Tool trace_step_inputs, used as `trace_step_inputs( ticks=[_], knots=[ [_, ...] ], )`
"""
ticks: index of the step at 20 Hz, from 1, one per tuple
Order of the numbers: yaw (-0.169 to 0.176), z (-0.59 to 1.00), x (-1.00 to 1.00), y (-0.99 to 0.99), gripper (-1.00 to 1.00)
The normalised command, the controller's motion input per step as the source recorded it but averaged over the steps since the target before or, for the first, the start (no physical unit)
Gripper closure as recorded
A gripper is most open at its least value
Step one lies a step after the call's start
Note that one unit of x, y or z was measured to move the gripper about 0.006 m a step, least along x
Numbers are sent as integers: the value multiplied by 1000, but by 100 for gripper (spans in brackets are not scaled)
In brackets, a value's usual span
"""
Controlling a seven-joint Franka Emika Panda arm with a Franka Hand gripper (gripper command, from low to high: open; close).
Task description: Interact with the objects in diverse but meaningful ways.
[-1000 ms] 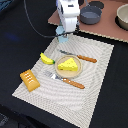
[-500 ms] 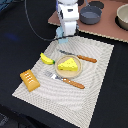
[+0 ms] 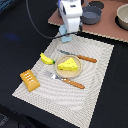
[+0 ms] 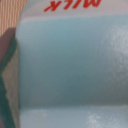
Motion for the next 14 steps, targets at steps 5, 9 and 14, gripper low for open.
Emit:
trace_step_inputs(
  ticks=[5, 9, 14],
  knots=[
    [4, 313, 977, 0, 100],
    [0, 60, 1000, -9, 100],
    [-2, 0, 998, 0, 100]
  ],
)
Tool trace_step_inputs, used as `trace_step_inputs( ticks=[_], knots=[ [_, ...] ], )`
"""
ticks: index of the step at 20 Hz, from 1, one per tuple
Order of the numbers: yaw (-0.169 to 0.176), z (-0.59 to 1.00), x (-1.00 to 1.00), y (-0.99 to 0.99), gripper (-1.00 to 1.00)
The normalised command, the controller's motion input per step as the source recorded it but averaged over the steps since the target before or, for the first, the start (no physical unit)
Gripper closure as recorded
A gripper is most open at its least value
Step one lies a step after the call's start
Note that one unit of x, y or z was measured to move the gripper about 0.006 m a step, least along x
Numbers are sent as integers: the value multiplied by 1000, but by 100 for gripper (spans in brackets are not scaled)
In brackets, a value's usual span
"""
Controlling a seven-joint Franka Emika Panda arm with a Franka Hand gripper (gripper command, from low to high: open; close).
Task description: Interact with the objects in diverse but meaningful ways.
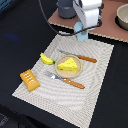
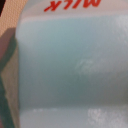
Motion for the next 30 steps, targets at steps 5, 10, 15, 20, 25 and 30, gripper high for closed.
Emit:
trace_step_inputs(
  ticks=[5, 10, 15, 20, 25, 30],
  knots=[
    [-1, -39, 841, 35, 100],
    [22, -61, 318, 71, 100],
    [90, 93, 215, 178, 100],
    [57, 3, 241, 163, 100],
    [26, -46, 353, 117, 100],
    [11, 262, 313, 109, -100]
  ],
)
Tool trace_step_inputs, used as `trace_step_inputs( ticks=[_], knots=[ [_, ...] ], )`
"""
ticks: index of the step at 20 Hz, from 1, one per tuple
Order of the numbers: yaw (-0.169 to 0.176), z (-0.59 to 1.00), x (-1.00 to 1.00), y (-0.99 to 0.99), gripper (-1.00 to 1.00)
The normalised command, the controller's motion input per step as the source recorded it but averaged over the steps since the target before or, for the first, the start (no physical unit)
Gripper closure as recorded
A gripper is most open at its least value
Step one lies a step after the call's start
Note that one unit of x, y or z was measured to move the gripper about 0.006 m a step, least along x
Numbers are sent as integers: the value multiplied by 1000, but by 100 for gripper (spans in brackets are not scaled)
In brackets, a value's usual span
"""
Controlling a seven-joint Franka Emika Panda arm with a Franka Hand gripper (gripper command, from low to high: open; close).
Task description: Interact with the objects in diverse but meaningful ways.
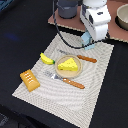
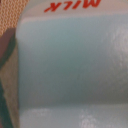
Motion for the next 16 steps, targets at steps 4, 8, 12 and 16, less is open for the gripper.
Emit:
trace_step_inputs(
  ticks=[4, 8, 12, 16],
  knots=[
    [15, 953, 263, 179, -100],
    [63, 744, 221, 116, -100],
    [71, 573, 138, 11, -100],
    [57, 397, 167, -294, -100]
  ],
)
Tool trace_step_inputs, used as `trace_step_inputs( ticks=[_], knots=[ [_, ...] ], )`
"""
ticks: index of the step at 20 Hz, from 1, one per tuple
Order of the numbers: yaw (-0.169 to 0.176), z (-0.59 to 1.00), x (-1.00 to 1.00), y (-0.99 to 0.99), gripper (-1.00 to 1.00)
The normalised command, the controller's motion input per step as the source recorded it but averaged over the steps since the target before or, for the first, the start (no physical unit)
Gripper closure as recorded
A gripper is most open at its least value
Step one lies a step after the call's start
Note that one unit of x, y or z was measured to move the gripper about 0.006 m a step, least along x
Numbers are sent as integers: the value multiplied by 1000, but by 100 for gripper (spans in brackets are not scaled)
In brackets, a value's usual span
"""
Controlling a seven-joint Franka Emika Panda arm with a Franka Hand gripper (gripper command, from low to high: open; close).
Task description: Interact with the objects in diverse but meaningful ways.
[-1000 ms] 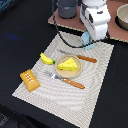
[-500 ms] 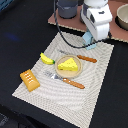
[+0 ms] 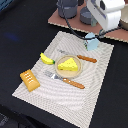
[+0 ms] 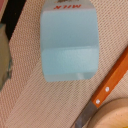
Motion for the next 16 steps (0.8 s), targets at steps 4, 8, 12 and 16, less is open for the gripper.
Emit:
trace_step_inputs(
  ticks=[4, 8, 12, 16],
  knots=[
    [30, 109, 139, -824, -100],
    [4, 83, 25, -971, -100],
    [0, 107, 14, -948, -100],
    [0, 78, 3, -694, -100]
  ],
)
